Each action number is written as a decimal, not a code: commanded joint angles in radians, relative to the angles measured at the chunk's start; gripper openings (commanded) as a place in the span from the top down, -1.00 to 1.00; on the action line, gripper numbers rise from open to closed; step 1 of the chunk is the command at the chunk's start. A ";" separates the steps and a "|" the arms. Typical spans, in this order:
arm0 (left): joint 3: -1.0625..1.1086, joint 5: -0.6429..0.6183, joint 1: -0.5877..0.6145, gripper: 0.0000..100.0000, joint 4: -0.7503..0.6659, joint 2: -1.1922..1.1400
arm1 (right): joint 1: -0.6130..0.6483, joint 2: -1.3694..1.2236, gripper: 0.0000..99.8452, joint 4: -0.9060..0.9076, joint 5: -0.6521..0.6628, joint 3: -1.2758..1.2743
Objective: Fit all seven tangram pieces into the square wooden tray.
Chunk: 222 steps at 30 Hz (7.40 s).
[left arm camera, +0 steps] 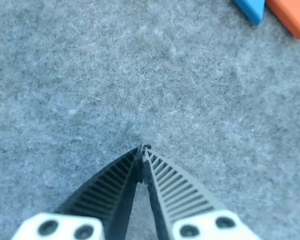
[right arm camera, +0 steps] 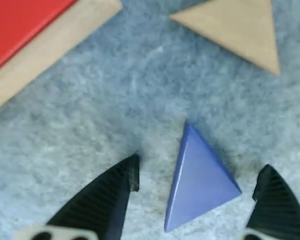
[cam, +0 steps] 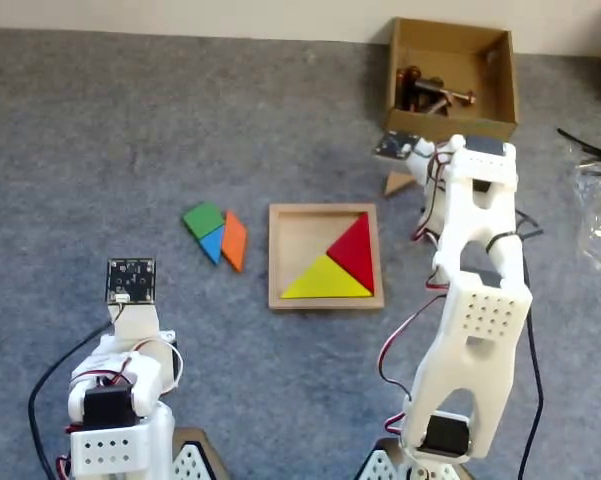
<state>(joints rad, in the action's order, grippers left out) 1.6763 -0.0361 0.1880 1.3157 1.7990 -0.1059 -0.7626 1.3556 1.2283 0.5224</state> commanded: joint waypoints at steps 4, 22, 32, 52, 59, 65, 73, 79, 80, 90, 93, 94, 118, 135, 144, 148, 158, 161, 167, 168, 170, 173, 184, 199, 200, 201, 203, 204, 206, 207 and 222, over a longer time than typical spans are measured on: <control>0.021 -0.002 0.008 0.99 0.008 -0.007 | -0.018 -0.041 0.31 -0.013 -0.015 0.097; 0.021 -0.002 0.008 0.99 0.008 -0.007 | -0.025 -0.044 0.50 0.205 -0.189 0.102; 0.021 -0.002 0.008 0.99 0.008 -0.007 | -0.025 -0.044 0.50 0.236 -0.433 0.102; 0.021 -0.002 0.008 0.99 0.008 -0.007 | 0.025 -0.044 0.50 0.297 -0.603 0.102; 0.021 -0.002 0.008 0.99 0.008 -0.007 | 0.028 -0.051 0.50 0.211 -0.600 0.102; 0.021 -0.002 0.008 0.99 0.008 -0.007 | 0.031 -0.051 0.50 0.213 -0.600 0.101; 0.021 -0.002 0.008 0.99 0.008 -0.007 | 0.033 -0.042 0.50 0.222 -0.608 0.102; 0.021 -0.002 0.008 0.99 0.008 -0.007 | 0.035 -0.042 0.50 0.222 -0.637 0.102; 0.021 -0.002 0.008 0.99 0.008 -0.007 | 0.036 -0.042 0.50 0.222 -0.641 0.102; 0.021 -0.002 0.008 0.99 0.008 -0.007 | 0.071 -0.044 0.63 0.222 -0.643 0.102; 0.021 -0.002 0.008 0.99 0.008 -0.007 | 0.073 -0.044 0.63 0.222 -0.643 0.102; 0.021 -0.002 0.008 0.99 0.008 -0.007 | 0.073 -0.044 0.63 0.222 -0.643 0.102; 0.021 -0.002 0.008 0.99 0.008 -0.007 | 0.076 0.061 0.63 0.222 -0.644 0.128; 0.021 -0.002 0.008 0.99 0.008 -0.007 | 0.082 0.058 0.39 0.278 -0.654 0.166; 0.021 -0.002 0.008 0.99 0.008 -0.007 | 0.099 0.054 0.39 0.277 -0.614 0.206; 0.021 -0.002 0.008 0.99 0.008 -0.007 | 0.131 0.053 0.39 0.277 -0.614 0.205; 0.021 -0.002 0.008 0.99 0.008 -0.007 | 0.148 0.053 0.39 0.234 -0.615 0.163; 0.021 -0.002 0.008 0.99 0.008 -0.007 | 0.147 0.053 0.39 0.232 -0.614 0.160; 0.021 -0.002 0.008 0.99 0.008 -0.007 | 0.142 0.050 0.39 0.208 -0.614 0.156; 0.021 -0.002 0.008 0.99 0.008 -0.007 | 0.140 0.050 0.39 0.209 -0.615 0.156; 0.021 -0.002 0.008 0.99 0.008 -0.007 | 0.137 0.050 0.40 0.211 -0.615 0.156; 0.021 -0.002 0.008 0.99 0.008 -0.007 | 0.134 0.050 0.48 0.214 -0.615 0.154; 0.021 -0.002 0.008 0.99 0.008 -0.007 | 0.128 -0.008 0.49 0.216 -0.615 0.137; 0.021 -0.002 0.008 0.99 0.008 -0.007 | 0.102 -0.008 0.49 0.243 -0.674 0.140; 0.021 -0.002 0.008 0.99 0.008 -0.007 | 0.099 -0.008 0.49 0.243 -0.674 0.140; 0.021 -0.002 0.008 0.99 0.008 -0.007 | 0.096 -0.008 0.49 0.243 -0.674 0.140; 0.021 -0.002 0.008 0.99 0.008 -0.007 | 0.087 -0.008 0.49 0.242 -0.689 0.140; 0.021 -0.002 0.008 0.99 0.008 -0.007 | 0.085 -0.010 0.49 0.242 -0.700 0.140; 0.021 -0.002 0.008 0.99 0.008 -0.007 | 0.079 -0.010 0.49 0.243 -0.707 0.140; 0.021 -0.002 0.008 0.99 0.008 -0.007 | 0.077 -0.012 0.49 0.242 -0.709 0.140; 0.021 -0.002 0.008 0.99 0.008 -0.007 | 0.082 -0.016 0.49 0.240 -0.709 0.131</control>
<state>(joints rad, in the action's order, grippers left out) 1.6763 -0.0361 0.1880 1.3157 1.7990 -0.0184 -0.7979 1.6088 0.5286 0.6452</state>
